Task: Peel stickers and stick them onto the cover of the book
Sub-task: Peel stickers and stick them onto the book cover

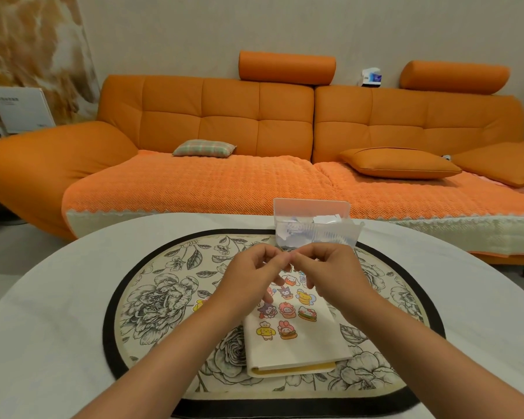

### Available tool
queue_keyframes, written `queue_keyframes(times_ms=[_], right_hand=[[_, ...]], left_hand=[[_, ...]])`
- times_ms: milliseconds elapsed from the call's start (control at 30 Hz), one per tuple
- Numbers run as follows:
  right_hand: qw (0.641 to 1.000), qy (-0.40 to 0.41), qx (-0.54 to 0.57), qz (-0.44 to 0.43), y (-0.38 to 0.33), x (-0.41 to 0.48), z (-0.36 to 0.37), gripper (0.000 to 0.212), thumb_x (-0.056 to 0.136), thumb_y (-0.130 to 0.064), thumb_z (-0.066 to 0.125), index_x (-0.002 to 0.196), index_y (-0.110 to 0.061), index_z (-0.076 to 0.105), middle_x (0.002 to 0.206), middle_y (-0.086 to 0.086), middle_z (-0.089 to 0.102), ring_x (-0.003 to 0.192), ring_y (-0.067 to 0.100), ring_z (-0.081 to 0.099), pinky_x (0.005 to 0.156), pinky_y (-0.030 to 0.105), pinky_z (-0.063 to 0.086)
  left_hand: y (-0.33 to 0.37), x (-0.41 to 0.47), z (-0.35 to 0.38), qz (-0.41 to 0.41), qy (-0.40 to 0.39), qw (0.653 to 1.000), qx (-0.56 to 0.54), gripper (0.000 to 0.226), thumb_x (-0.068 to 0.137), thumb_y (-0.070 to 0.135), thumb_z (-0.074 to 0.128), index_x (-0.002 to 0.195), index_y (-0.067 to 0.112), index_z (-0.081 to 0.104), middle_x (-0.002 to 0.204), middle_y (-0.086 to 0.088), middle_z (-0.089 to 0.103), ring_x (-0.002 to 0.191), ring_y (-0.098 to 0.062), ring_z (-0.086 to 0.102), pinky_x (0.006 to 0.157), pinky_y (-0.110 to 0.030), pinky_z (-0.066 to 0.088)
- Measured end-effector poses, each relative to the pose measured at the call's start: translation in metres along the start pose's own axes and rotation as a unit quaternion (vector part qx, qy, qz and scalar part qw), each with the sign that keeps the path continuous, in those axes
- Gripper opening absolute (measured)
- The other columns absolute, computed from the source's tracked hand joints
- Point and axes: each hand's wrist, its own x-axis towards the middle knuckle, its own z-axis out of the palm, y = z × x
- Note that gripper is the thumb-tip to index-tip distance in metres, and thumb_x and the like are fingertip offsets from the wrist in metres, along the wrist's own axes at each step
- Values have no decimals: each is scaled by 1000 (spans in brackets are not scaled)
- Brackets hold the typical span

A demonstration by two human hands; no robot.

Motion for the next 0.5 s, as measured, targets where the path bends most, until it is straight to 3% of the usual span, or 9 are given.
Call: queue_keyframes(times_ms=[200, 400, 500], right_hand=[[1000, 2, -11, -7, 0, 4, 8, 15, 94, -22, 68, 85, -14, 76, 48, -11, 58, 39, 3, 45, 40, 16, 36], [997, 53, -51, -15, 2, 14, 11, 14, 96, -25, 66, 86, -18, 73, 60, 0, 61, 42, 4, 48, 42, 17, 41], [993, 88, -67, -33, 3, 27, 8, 14, 97, -23, 64, 87, -19, 73, 70, 1, 71, 46, 10, 52, 43, 21, 44]], left_hand=[[-1, 2, -6, 5, 16, 999, 30, 8, 95, 21, 66, 89, 16, 67, 88, -1, 73, 67, -9, 67, 48, -26, 49], [-8, 10, -22, -8, 31, 992, 119, 10, 98, 24, 53, 90, 20, 59, 94, -1, 69, 64, -9, 66, 55, -29, 46], [-11, 15, -31, 1, 37, 988, 150, 14, 98, 26, 49, 89, 19, 56, 94, -8, 67, 76, -27, 68, 67, -42, 52]])
